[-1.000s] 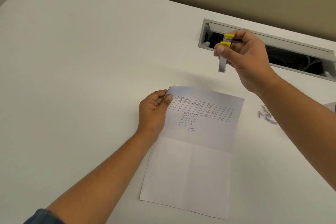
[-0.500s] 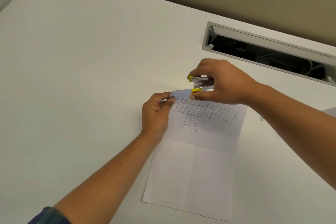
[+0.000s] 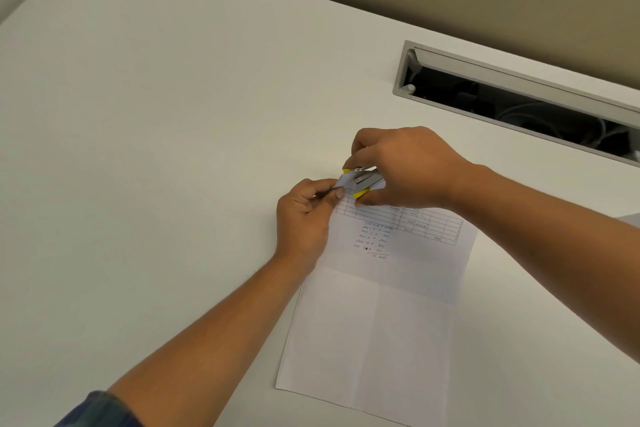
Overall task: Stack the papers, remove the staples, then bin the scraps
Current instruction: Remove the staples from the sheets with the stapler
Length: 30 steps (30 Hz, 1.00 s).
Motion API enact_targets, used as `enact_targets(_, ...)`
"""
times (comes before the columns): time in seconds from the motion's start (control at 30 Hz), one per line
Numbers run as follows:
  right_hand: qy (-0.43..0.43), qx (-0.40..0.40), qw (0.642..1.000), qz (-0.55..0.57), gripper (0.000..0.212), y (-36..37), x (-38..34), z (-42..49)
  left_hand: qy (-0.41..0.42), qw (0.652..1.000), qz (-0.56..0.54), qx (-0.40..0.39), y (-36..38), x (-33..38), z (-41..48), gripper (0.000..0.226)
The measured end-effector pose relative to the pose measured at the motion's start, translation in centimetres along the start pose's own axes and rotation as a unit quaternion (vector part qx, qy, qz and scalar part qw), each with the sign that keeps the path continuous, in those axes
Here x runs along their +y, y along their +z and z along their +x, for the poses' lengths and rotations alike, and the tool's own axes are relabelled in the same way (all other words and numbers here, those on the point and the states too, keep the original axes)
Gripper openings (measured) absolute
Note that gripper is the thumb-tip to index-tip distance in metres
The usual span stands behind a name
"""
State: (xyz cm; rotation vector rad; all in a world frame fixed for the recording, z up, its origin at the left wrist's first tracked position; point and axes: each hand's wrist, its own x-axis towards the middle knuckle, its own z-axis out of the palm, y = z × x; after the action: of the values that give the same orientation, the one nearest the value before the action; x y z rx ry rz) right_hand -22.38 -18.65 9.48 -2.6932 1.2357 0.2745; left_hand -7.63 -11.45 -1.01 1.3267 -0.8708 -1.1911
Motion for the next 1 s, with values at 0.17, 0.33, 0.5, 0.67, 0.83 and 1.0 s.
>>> enact_targets(0.17, -0.025, -0.006, 1.000, -0.017, 0.035, 0.2, -0.3, 0.1, -0.012, 1.000, -0.014, 0.001, -0.1, 0.1, 0.0, 0.026)
enact_targets(0.33, -0.026, 0.001, 1.000, -0.015, 0.030, 0.5, -0.2, 0.2, -0.010, 1.000, -0.019, -0.003, 0.0, 0.2, 0.0, 0.028)
enact_targets(0.5, -0.029, 0.015, 0.999, -0.019, 0.026, 0.6, -0.3, 0.3, -0.009, 1.000, -0.022, -0.008, -0.1, 0.3, -0.1, 0.026)
enact_targets(0.67, -0.016, 0.027, 0.999, -0.013, 0.025, 0.9, -0.3, 0.3, -0.012, 1.000, -0.017, -0.013, -0.1, 0.4, -0.3, 0.026)
enact_targets(0.83, -0.006, 0.014, 0.999, 0.032, 0.038, 0.5, 0.0, -0.2, -0.020, 1.000, -0.010, -0.010, -0.1, 0.6, -0.2, 0.023)
enact_targets(1.0, 0.045, 0.067, 0.987, 0.137, 0.048, -0.9, 1.2, -1.1, -0.029, 1.000, -0.001, -0.002, 0.0, 0.8, -0.4, 0.023)
